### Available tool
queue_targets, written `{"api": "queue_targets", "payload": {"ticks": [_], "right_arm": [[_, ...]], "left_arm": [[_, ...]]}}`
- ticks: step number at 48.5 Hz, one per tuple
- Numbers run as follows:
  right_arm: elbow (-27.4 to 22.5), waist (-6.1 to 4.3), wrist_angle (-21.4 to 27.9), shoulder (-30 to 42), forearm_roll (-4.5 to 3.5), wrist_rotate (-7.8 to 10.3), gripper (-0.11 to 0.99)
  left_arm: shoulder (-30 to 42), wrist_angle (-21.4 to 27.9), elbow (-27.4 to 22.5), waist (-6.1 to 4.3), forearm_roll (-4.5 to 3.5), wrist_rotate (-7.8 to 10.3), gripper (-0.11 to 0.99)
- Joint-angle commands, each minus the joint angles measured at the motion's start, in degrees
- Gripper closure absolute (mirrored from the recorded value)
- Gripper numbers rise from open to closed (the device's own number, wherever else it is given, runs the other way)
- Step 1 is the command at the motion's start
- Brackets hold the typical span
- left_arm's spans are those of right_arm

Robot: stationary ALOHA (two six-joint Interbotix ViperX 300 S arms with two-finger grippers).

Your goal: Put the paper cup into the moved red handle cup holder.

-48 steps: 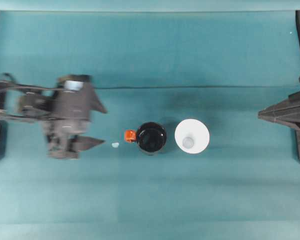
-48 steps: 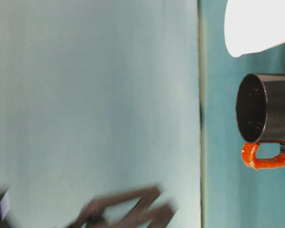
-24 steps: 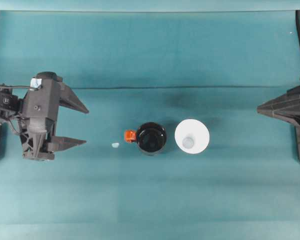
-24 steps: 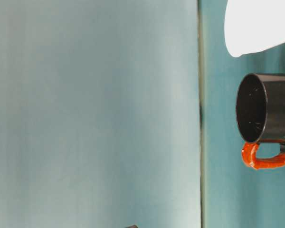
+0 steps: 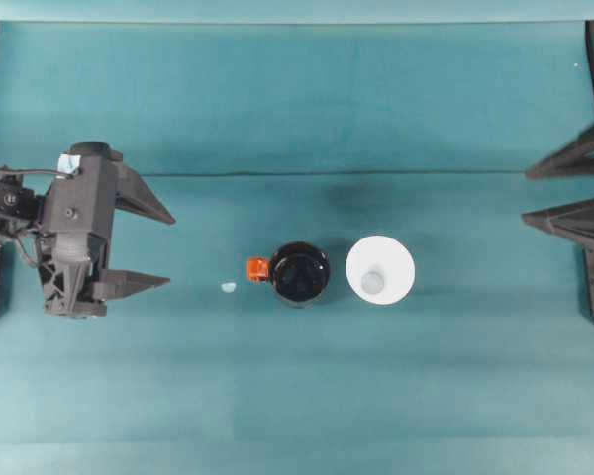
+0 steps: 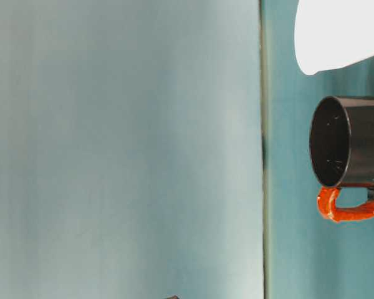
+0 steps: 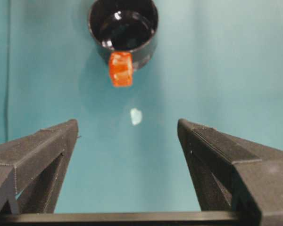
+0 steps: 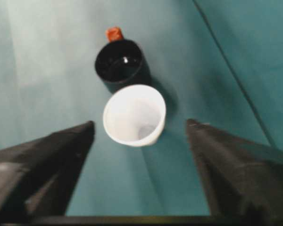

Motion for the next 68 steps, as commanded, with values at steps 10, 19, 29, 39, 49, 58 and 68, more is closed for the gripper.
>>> {"api": "queue_targets", "payload": {"ticks": [10, 19, 29, 39, 49, 58, 68], "right_arm": [[-4.7, -0.35, 0.2, 10.7, 0.18, 1.76, 0.02], [-7.0, -1.49, 2.4, 17.8, 0.18, 4.48, 0.02], [-12.5, -1.67, 7.6, 28.7, -0.44, 4.83, 0.02], [-16.7, -1.49, 10.5, 38.5, -0.53, 4.75, 0.02], [-17.8, -0.18, 9.9, 45.8, -0.53, 4.75, 0.02], [-17.3, 0.44, 7.1, 49.1, -0.53, 4.92, 0.02], [-16.4, 0.44, 4.3, 52.3, -0.62, 5.01, 0.02]], "left_arm": [[-0.5, -0.2, -0.8, -0.09, 0.09, -0.18, -0.06], [-0.5, -0.1, -0.8, -0.09, 0.09, -0.09, -0.06], [-0.6, -0.1, -0.8, -0.09, 0.09, -0.09, -0.06], [-0.6, -0.1, -0.7, -0.09, 0.09, -0.09, -0.06], [-0.6, -0.1, -0.7, -0.09, 0.09, -0.09, -0.06], [-0.5, -0.1, -0.8, -0.09, 0.09, 0.00, -0.06], [-0.5, -0.1, -0.6, -0.09, 0.09, 0.00, -0.06]]}}
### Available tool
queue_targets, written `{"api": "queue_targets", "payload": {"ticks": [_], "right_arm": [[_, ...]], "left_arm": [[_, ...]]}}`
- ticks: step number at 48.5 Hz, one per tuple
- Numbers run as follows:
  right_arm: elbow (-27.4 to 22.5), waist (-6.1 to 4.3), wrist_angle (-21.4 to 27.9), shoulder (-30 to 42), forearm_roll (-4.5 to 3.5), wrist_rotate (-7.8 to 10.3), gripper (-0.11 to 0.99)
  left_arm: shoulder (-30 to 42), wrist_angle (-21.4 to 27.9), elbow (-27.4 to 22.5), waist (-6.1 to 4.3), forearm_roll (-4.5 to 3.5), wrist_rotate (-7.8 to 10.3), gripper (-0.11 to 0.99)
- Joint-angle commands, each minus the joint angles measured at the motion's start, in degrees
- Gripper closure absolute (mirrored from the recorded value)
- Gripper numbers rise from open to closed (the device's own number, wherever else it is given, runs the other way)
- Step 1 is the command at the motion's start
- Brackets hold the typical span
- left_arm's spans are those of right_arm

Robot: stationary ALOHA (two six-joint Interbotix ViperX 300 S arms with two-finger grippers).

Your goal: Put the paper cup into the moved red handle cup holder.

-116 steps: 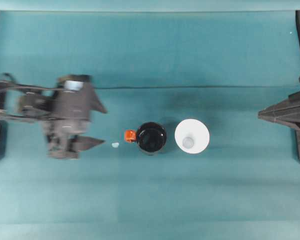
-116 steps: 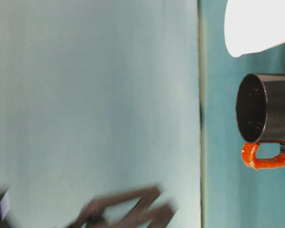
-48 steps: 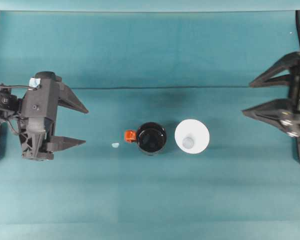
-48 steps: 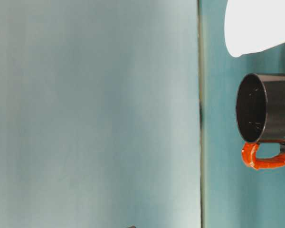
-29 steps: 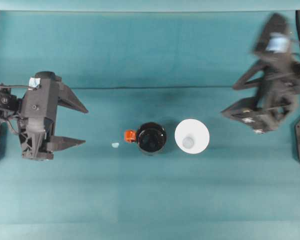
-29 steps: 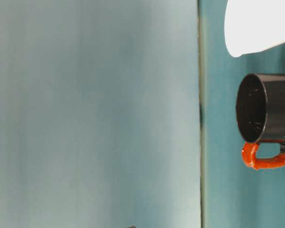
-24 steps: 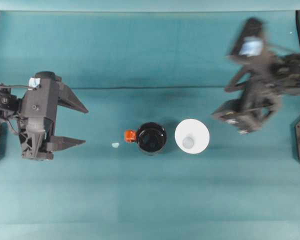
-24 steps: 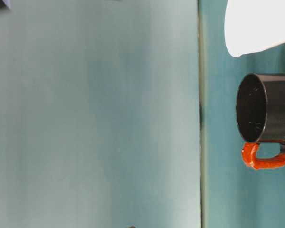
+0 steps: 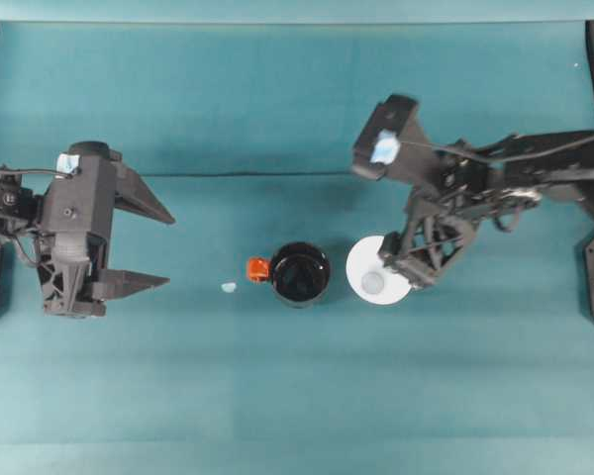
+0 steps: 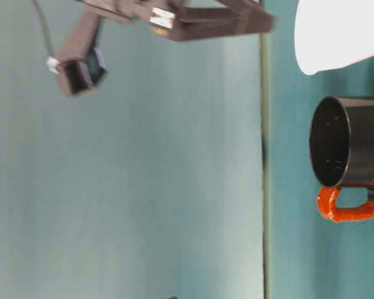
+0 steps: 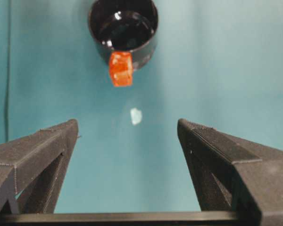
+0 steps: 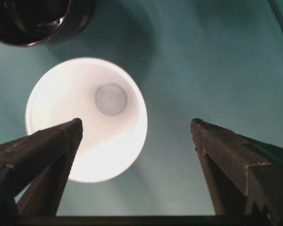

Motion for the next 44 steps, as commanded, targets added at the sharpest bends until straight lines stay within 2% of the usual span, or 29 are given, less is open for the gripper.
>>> {"api": "queue_targets", "payload": {"ticks": [1, 4, 12, 27, 34, 37, 40, 44], "right_arm": [[0.1, 0.09, -1.2, 3.0, 0.00, 0.62, 0.02], [1.0, -0.18, -1.8, 4.3, 0.00, 0.62, 0.02], [2.0, -0.09, -3.0, 6.4, 0.00, 0.70, 0.02], [2.0, -0.18, -4.1, 6.9, 0.00, 0.70, 0.07], [1.8, -0.18, -4.1, 6.9, 0.26, 0.88, 0.24], [1.7, 0.00, -4.1, 6.9, 0.35, 0.97, 0.38], [1.5, 0.18, -4.0, 6.9, 0.44, 0.97, 0.56], [1.1, 0.35, -4.1, 6.9, 0.88, 0.97, 0.75]], "left_arm": [[-0.5, -0.2, -0.6, -0.18, 0.09, 0.00, -0.06], [-0.4, -0.2, -0.6, -0.18, 0.09, 0.00, -0.06], [-0.4, -0.2, -0.6, -0.18, 0.18, 0.00, -0.06], [-0.3, -0.2, -0.7, -0.18, 0.09, 0.00, -0.06], [-0.3, -0.2, -0.6, -0.18, 0.09, 0.00, -0.06], [-0.3, -0.2, -0.6, -0.18, 0.09, 0.00, -0.06], [-0.3, -0.2, -0.6, -0.18, 0.18, 0.00, -0.06], [-0.3, -0.2, -0.6, -0.18, 0.09, 0.09, -0.06]]}}
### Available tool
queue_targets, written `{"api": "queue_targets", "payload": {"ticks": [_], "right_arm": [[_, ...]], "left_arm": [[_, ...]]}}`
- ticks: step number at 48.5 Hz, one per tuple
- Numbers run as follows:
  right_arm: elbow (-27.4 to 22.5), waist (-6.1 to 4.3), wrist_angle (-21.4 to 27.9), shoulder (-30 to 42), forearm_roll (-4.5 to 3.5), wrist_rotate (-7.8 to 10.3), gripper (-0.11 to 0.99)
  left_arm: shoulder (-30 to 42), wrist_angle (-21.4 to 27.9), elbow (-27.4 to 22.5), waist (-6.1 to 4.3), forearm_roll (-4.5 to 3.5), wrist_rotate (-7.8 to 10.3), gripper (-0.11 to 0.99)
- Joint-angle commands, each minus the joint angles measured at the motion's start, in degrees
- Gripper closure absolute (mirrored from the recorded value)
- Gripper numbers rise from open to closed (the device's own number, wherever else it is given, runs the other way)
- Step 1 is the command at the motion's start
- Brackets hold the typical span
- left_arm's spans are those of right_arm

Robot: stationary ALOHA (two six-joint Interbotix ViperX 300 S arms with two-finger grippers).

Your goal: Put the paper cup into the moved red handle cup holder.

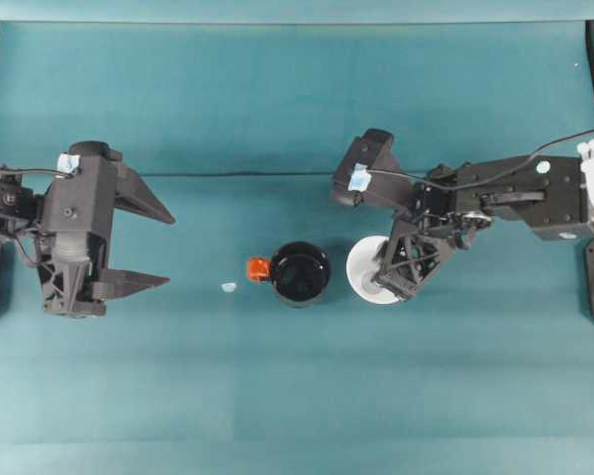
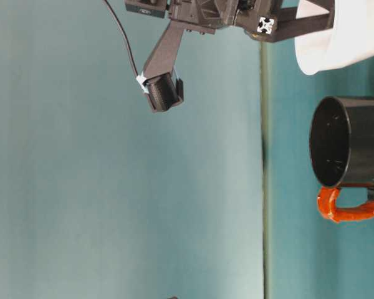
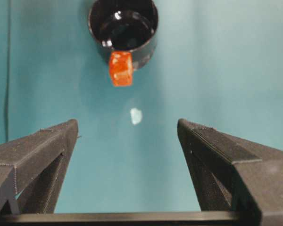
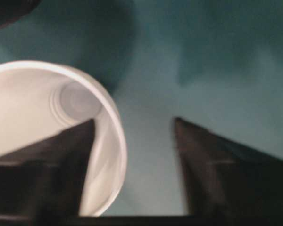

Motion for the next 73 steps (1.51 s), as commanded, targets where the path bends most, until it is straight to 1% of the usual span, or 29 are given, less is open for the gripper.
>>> {"api": "queue_targets", "payload": {"ticks": [1, 4, 8, 11, 14, 15, 22, 24, 25, 29, 31, 35, 36, 40, 41, 42, 43, 46, 47, 48, 49, 57, 61, 64, 67, 68, 73], "right_arm": [[-1.0, 0.35, -0.3, -0.6, 0.62, 0.62, 0.79], [-1.3, 0.35, -0.3, -0.4, 1.32, 0.44, 0.89], [-1.4, 0.35, -0.4, -0.4, 2.20, 0.44, 0.95], [-1.4, 0.35, -0.3, -0.5, 2.46, 0.44, 0.98], [-1.4, 0.35, -0.2, -0.5, 2.55, 0.44, 0.98], [-1.4, 0.35, -0.1, -0.4, 2.55, 0.44, 0.98], [-1.4, 0.35, 0.0, -0.5, 2.55, 0.44, 0.98], [-1.6, 0.35, 0.2, -0.7, 2.72, 0.44, 0.98], [-1.7, 0.35, 0.4, -0.8, 2.81, 0.44, 0.98], [-3.1, 0.35, 2.8, -2.2, 3.25, 0.44, 0.98], [-4.2, 0.35, 4.8, -3.3, 3.25, 0.44, 0.98], [-7.2, -0.09, 9.8, -6.3, 3.16, 0.35, 0.98], [-8.2, -0.18, 11.2, -7.0, 2.99, 0.26, 0.98], [-11.8, -0.70, 15.9, -9.7, 2.37, 0.18, 0.98], [-12.7, -0.88, 17.0, -10.3, 2.11, 0.09, 0.98], [-13.5, -0.88, 18.0, -10.8, 1.76, 0.09, 0.98], [-14.3, -0.88, 19.0, -11.2, 1.49, 0.09, 0.98], [-17.0, -0.88, 22.2, -12.0, 0.79, 0.09, 0.98], [-17.6, -0.88, 23.0, -12.0, 0.70, 0.09, 0.98], [-18.2, -0.88, 23.6, -12.1, 0.70, 0.09, 0.98], [-18.6, -0.88, 24.3, -12.0, 0.79, 0.00, 0.98], [-22.1, -0.26, 26.8, -11.1, 0.79, -0.09, 0.98], [-23.2, -0.09, 26.8, -10.2, 0.70, -0.18, 0.98], [-24.1, 0.09, 27.0, -9.6, 0.79, -0.44, 0.98], [-25.0, 0.26, 27.1, -8.8, 0.79, -0.62, 0.98], [-25.4, 0.35, 26.9, -8.6, 0.70, -0.62, 0.98], [-27.2, 0.53, 25.8, -7.0, 0.79, -0.62, 0.98]], "left_arm": [[-0.3, -0.3, -0.5, -0.18, 0.18, 0.09, -0.06], [-0.2, -0.3, -0.5, -0.18, 0.18, 0.09, -0.06], [-0.2, -0.3, -0.5, -0.18, 0.26, 0.18, -0.06], [-0.2, -0.3, -0.5, -0.18, 0.18, 0.18, -0.06], [-0.2, -0.3, -0.5, -0.18, 0.18, 0.18, -0.06], [-0.2, -0.3, -0.5, -0.18, 0.26, 0.18, -0.06], [-0.1, -0.3, -0.5, -0.18, 0.18, 0.18, -0.06], [-0.1, -0.3, -0.6, -0.18, 0.26, 0.18, -0.06], [-0.1, -0.3, -0.6, -0.18, 0.18, 0.09, -0.06], [-0.1, -0.3, -0.7, -0.18, 0.18, 0.00, -0.06], [-0.1, -0.4, -0.7, -0.18, 0.18, 0.00, -0.06], [-0.1, -0.3, -0.7, -0.18, 0.18, -0.09, -0.06], [-0.1, -0.3, -0.7, -0.18, 0.26, -0.09, -0.06], [-0.1, -0.3, -0.7, -0.18, 0.18, -0.09, -0.06], [-0.1, -0.4, -0.7, -0.18, 0.18, -0.09, -0.06], [-0.1, -0.3, -0.7, -0.18, 0.26, -0.09, -0.06], [-0.1, -0.3, -0.7, -0.09, 0.18, 0.00, -0.06], [-0.1, -0.3, -0.7, -0.18, 0.18, 0.00, -0.06], [-0.2, -0.3, -0.7, -0.18, 0.18, 0.00, -0.06], [-0.1, -0.3, -0.7, -0.18, 0.26, -0.09, -0.06], [-0.1, -0.3, -0.7, -0.18, 0.18, 0.00, -0.06], [-0.2, -0.3, -0.7, -0.18, 0.18, 0.00, -0.06], [-0.1, -0.3, -0.7, -0.18, 0.18, 0.00, -0.06], [-0.1, -0.3, -0.7, -0.18, 0.26, 0.00, -0.06], [-0.1, -0.3, -0.7, -0.18, 0.18, -0.09, -0.06], [-0.1, -0.3, -0.7, -0.18, 0.18, 0.00, -0.06], [-0.1, -0.3, -0.7, -0.18, 0.18, -0.09, -0.06]]}}
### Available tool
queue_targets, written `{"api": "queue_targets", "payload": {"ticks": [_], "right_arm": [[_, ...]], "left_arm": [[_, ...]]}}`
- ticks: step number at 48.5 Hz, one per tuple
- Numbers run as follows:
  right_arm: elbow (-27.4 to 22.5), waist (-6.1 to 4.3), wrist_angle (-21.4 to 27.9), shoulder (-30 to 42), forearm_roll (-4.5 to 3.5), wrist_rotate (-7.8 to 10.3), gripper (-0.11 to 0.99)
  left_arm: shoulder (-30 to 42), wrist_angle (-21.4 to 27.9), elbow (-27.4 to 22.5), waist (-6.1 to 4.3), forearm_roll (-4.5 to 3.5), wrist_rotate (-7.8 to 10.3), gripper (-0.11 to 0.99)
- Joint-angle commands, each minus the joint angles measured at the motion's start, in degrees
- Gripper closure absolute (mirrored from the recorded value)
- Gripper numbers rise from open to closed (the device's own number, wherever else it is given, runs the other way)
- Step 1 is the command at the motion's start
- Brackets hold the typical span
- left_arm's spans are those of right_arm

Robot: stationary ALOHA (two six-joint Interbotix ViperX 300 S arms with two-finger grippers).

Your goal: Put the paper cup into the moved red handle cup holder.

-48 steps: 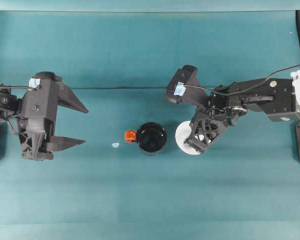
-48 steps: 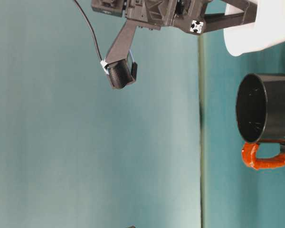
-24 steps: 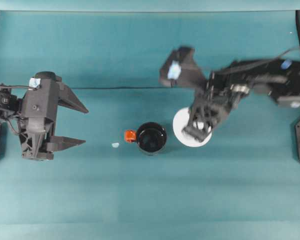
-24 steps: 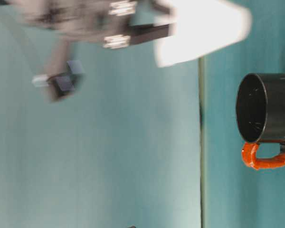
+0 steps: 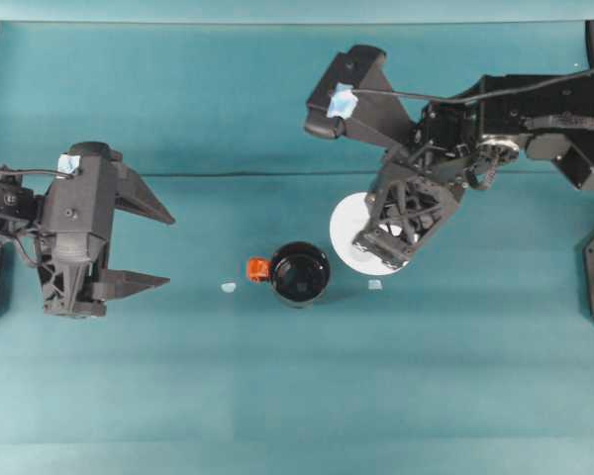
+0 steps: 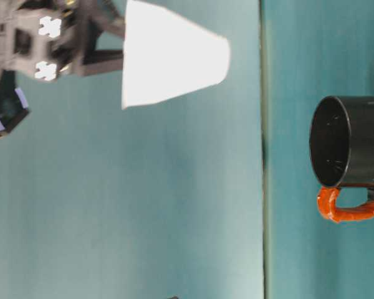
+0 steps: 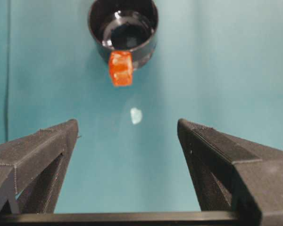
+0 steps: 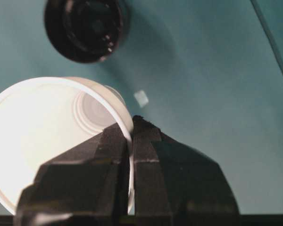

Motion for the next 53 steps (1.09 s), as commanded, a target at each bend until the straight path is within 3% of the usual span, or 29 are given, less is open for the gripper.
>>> {"api": "queue_targets", "payload": {"ticks": [1, 17, 25, 35, 53], "right_arm": [[-2.7, 0.44, -1.1, 0.1, 0.00, -0.44, 0.98], [-6.4, 0.53, -4.0, 7.2, -0.26, -0.62, 0.98], [-5.6, 0.53, -5.4, 9.8, -0.70, -1.41, 0.98], [-4.2, 0.97, -11.2, 14.0, -0.70, -1.58, 0.98], [-0.4, 1.41, -15.7, 16.5, -0.70, -1.58, 0.98]], "left_arm": [[-0.2, -0.3, -0.9, -0.18, 0.09, -0.09, -0.06], [-0.2, -0.3, -0.8, -0.18, 0.09, -0.09, -0.06], [-0.2, -0.3, -0.8, -0.18, 0.09, -0.09, -0.06], [-0.3, -0.3, -0.7, -0.18, 0.09, -0.09, -0.06], [-0.2, -0.3, -0.6, -0.18, 0.09, -0.09, -0.06]]}}
